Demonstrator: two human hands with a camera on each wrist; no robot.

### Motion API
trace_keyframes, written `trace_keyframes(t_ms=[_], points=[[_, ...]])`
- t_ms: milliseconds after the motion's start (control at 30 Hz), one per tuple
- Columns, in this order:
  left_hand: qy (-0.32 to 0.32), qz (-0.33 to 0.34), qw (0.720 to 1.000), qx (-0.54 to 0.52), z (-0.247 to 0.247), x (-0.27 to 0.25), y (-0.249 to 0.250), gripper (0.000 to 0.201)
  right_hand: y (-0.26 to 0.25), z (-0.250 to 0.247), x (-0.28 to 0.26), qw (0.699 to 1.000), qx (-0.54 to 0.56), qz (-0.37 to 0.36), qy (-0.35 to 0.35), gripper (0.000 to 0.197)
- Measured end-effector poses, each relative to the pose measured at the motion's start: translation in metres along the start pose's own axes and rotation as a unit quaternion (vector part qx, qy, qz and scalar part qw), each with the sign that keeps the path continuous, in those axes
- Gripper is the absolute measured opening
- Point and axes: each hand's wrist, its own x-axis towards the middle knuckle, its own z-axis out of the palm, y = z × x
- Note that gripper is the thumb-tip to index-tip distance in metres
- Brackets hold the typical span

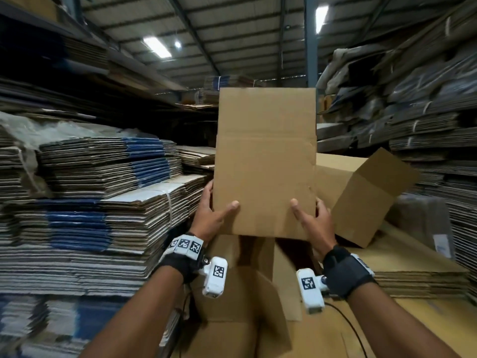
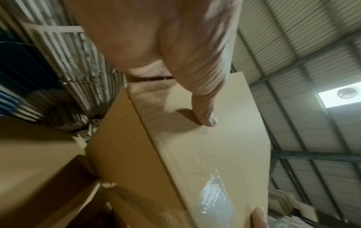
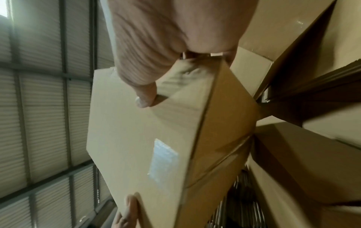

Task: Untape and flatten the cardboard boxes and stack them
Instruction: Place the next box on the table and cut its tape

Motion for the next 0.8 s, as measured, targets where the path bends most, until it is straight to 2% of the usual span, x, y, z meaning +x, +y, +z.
trace_keyframes(t_ms=[100,200,267,400,467,567,667,800], points=[[-0.001,0.042,0.999,-0.012,0.013,-0.028,0.056,0.101,-0.037,-0.041,-0.02,0.997,0.057,-0.029,-0.033,0.09],[0.014,0.061,0.997,-0.037,0.03,-0.065,0.112,0.086,-0.08,-0.079,-0.049,0.994,0.087,-0.046,-0.053,0.096],[0.027,0.081,0.995,-0.051,0.039,-0.092,0.145,0.084,-0.108,-0.106,-0.07,0.99,0.111,-0.047,-0.068,0.093],[0.045,0.096,0.992,-0.063,0.05,-0.147,0.204,0.088,-0.155,-0.158,-0.115,0.971,0.195,-0.056,-0.128,0.058],[0.031,0.096,0.992,-0.07,0.052,-0.174,0.232,0.089,-0.177,-0.184,-0.138,0.96,0.222,-0.073,-0.157,0.048],[0.013,0.112,0.991,-0.071,0.057,-0.215,0.274,0.075,-0.203,-0.217,-0.165,0.953,0.231,-0.113,-0.161,0.053],[0.013,0.133,0.988,-0.08,0.067,-0.251,0.313,0.058,-0.225,-0.24,-0.19,0.955,0.222,-0.118,-0.159,0.06],[0.003,0.142,0.987,-0.075,0.07,-0.283,0.346,0.041,-0.247,-0.259,-0.217,0.956,0.228,-0.11,-0.152,0.048]])
